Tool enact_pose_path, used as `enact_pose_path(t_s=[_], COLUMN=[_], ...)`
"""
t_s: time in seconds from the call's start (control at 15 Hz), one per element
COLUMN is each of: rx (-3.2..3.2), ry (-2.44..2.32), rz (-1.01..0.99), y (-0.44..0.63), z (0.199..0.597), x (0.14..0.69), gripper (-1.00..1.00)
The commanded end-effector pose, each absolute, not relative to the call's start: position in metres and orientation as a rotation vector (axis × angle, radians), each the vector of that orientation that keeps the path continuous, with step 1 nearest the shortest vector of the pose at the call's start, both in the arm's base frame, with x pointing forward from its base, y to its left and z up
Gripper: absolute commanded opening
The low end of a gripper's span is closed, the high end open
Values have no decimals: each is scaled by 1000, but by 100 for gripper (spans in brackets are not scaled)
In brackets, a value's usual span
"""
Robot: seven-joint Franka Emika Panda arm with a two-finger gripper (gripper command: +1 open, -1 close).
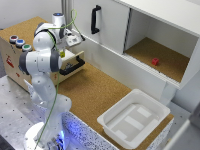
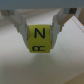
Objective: Rotate the yellow block towards the right
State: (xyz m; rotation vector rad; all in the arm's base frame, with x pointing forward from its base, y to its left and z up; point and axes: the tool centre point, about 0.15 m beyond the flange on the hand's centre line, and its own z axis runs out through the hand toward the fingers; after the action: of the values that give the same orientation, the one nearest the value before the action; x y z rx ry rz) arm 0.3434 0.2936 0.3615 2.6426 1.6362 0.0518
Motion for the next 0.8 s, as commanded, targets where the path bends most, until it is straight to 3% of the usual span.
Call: enact_pose_path(t_s=[0.0, 0.53, 0.73], rx=[2691, 3032, 3070], ry=[1587, 992, 798], rz=[64, 180, 122], y=[292, 290, 287], z=[360, 354, 342], x=[346, 364, 366], gripper=[-100, -100, -100])
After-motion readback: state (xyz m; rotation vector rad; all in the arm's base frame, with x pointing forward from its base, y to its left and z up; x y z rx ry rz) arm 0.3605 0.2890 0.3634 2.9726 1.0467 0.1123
